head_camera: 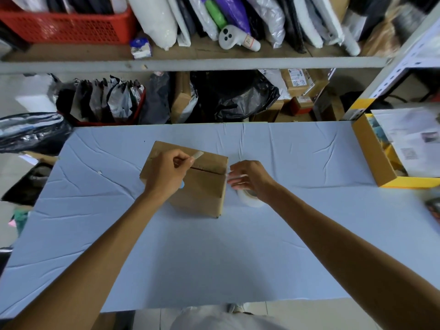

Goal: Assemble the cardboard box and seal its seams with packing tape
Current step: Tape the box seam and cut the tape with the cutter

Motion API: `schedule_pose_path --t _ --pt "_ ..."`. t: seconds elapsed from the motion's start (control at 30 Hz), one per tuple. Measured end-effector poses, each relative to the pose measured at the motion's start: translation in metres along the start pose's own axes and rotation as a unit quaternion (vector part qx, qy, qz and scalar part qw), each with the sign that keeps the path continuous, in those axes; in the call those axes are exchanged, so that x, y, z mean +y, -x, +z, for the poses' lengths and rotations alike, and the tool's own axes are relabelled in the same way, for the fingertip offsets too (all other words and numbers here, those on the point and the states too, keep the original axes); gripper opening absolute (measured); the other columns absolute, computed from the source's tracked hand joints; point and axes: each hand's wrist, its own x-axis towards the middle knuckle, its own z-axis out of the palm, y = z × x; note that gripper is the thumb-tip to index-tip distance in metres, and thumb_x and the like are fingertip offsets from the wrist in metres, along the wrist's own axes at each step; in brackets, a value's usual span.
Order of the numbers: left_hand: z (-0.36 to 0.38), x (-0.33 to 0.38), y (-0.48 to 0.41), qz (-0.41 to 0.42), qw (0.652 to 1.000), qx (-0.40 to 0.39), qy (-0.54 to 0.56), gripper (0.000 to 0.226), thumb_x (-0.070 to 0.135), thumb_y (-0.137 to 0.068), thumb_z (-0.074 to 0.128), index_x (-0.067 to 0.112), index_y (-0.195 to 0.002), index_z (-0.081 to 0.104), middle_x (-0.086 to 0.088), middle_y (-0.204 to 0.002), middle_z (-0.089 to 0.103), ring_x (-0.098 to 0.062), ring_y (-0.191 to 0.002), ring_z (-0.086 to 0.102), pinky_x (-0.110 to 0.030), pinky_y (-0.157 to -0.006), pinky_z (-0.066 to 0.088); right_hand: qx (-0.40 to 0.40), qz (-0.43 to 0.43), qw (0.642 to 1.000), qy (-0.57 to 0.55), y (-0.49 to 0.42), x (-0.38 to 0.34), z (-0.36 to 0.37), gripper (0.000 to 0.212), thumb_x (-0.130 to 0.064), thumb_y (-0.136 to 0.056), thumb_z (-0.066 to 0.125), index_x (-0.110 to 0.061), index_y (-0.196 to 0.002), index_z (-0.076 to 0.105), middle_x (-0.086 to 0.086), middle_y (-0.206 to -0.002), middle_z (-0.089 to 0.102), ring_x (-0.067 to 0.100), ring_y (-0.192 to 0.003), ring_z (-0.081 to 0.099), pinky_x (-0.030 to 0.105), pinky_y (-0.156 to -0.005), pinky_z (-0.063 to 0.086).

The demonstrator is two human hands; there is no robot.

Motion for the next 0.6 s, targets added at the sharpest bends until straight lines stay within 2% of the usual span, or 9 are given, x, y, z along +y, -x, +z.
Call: schedule_pose_path --t 0.07,0.17,0.3,0.37,0.47,0.53,0.6 --pt "-0.009 -0.009 -0.001 -0.019 0.999 0.029 -0.007 0.012 0.028 -0.087 0.066 0.020 -0.079 0.067 0.008 -0.072 0.066 -0.002 -0.067 0.059 -0.023 -0.062 0.048 -0.009 0.001 1.000 0.012 0.005 0.002 0.007 0.017 -0.015 -0.090 0.060 0.001 -0.090 0.064 0.016 -0.081 0.065 0.030 -0.078 0.066 0.030 -0.065 0.056" --pt "-0.028 -0.028 -0.003 -0.047 0.995 0.091 0.021 0.011 0.028 -0.087 0.067 0.017 -0.083 0.066 0.007 -0.075 0.065 -0.001 -0.068 0.058 -0.020 -0.062 0.045 -0.022 -0.031 0.999 -0.028 0.007 0.006 0.010 0.013 -0.012 -0.090 0.065 0.001 -0.089 0.064 0.013 -0.077 0.064 0.023 -0.072 0.064 0.024 -0.062 0.055" --pt "-0.054 -0.070 -0.013 -0.132 0.977 0.157 0.052 0.022 0.030 -0.087 0.067 0.009 -0.090 0.069 -0.003 -0.083 0.067 -0.017 -0.075 0.061 -0.033 -0.073 0.049 -0.023 -0.039 0.997 -0.062 0.003 0.006 0.011 0.009 -0.007 -0.088 0.066 0.000 -0.083 0.063 0.010 -0.069 0.061 0.020 -0.066 0.060 0.021 -0.056 0.049" --pt "-0.057 -0.095 -0.021 -0.205 0.959 0.154 0.123 0.021 0.026 -0.088 0.066 0.006 -0.094 0.069 -0.008 -0.082 0.065 -0.019 -0.070 0.060 -0.034 -0.070 0.052 -0.020 -0.031 0.998 -0.059 0.001 0.004 0.013 0.007 -0.003 -0.085 0.068 0.001 -0.085 0.063 0.010 -0.067 0.060 0.016 -0.060 0.058 0.019 -0.053 0.046" --pt "-0.044 -0.127 -0.021 -0.292 0.928 0.117 0.202 0.015 0.003 -0.089 0.062 0.000 -0.102 0.066 -0.007 -0.070 0.059 -0.013 -0.053 0.056 -0.024 -0.055 0.049 -0.017 -0.029 0.997 -0.068 0.000 -0.001 0.014 0.009 0.002 -0.083 0.069 -0.001 -0.085 0.060 0.011 -0.069 0.060 0.013 -0.055 0.057 0.020 -0.051 0.044" --pt "-0.028 -0.148 -0.015 -0.327 0.915 0.083 0.220 0.019 -0.006 -0.086 0.061 -0.006 -0.104 0.065 -0.010 -0.074 0.061 -0.019 -0.058 0.055 -0.027 -0.060 0.047 -0.015 -0.027 0.997 -0.074 0.001 -0.005 0.014 0.010 0.003 -0.083 0.068 -0.003 -0.083 0.059 0.011 -0.069 0.060 0.012 -0.052 0.057 0.020 -0.050 0.045" --pt "-0.012 -0.166 -0.008 -0.347 0.910 0.048 0.220 0.012 0.000 -0.084 0.067 0.001 -0.097 0.067 -0.021 -0.089 0.067 -0.028 -0.067 0.056 -0.033 -0.067 0.047 -0.012 -0.023 0.997 -0.073 0.003 -0.008 0.015 0.011 0.004 -0.084 0.067 -0.004 -0.083 0.059 0.010 -0.068 0.060 0.011 -0.051 0.056 0.019 -0.048 0.044"
